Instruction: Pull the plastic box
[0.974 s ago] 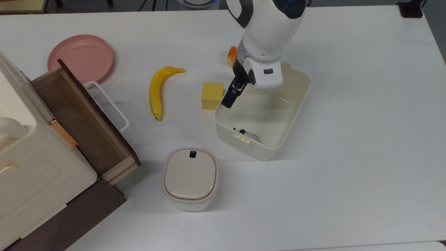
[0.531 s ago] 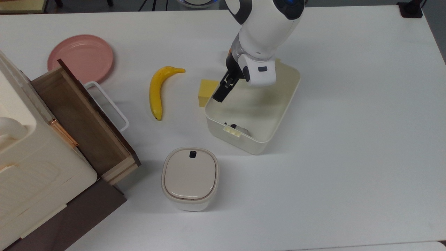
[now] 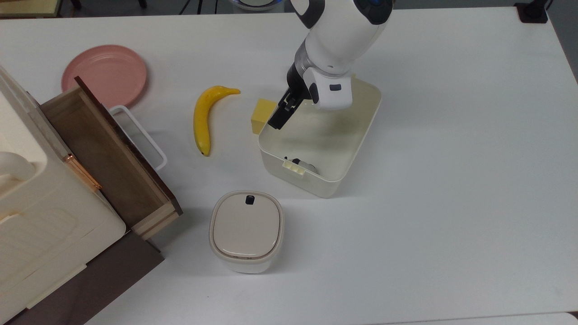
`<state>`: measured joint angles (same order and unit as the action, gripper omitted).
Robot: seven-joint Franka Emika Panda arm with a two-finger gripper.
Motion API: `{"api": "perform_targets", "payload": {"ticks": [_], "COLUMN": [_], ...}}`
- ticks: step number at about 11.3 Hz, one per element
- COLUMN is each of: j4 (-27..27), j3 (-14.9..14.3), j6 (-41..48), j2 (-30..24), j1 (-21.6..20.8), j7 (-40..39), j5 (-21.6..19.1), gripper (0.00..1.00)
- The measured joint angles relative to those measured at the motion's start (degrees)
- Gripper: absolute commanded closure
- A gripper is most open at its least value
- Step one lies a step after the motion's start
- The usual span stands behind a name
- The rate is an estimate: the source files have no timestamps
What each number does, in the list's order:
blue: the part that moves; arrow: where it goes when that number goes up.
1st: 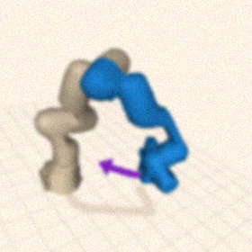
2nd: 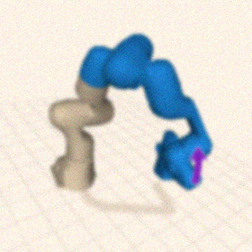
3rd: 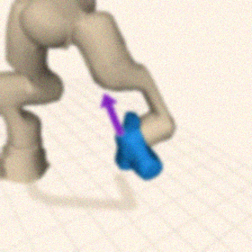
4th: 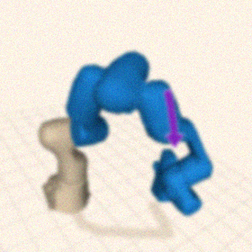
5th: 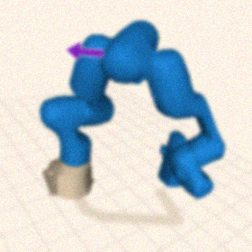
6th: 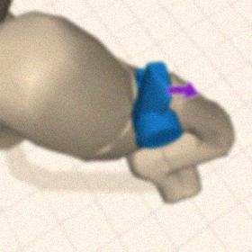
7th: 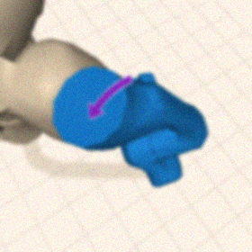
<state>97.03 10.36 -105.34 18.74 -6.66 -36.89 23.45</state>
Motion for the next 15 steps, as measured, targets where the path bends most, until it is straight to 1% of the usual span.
{"api": "perform_targets", "payload": {"ticks": [1, 2, 5, 6, 9, 10, 11, 13, 15], "j4": [-0.40, -1.02, -2.47, -2.59, -2.60, -2.54, -2.45, -2.42, -2.44], "j3": [0.01, 0.02, 0.04, 0.07, 0.81, 0.92, 0.94, 0.98, 0.75], "j6": [-0.02, -0.04, -0.05, -0.05, -0.02, 0.00, 1.12, 5.62, 8.33], "j2": [-0.16, -0.58, -3.78, -5.39, -11.41, -13.23, -14.62, -16.20, -18.00], "j1": [0.00, 0.00, 0.19, 1.11, 7.69, 9.32, 10.28, 10.52, 10.40], "j7": [0.29, 2.38, 16.48, 20.89, 31.26, 34.50, 38.46, 45.96, 48.44], "j5": [-0.01, -0.21, -3.47, -4.43, -9.98, -11.96, -13.06, -13.41, -13.43], "gripper": [0.00, 0.00, 0.00, 0.00, 0.00, 0.00, 0.00, 0.00, 0.00]}}
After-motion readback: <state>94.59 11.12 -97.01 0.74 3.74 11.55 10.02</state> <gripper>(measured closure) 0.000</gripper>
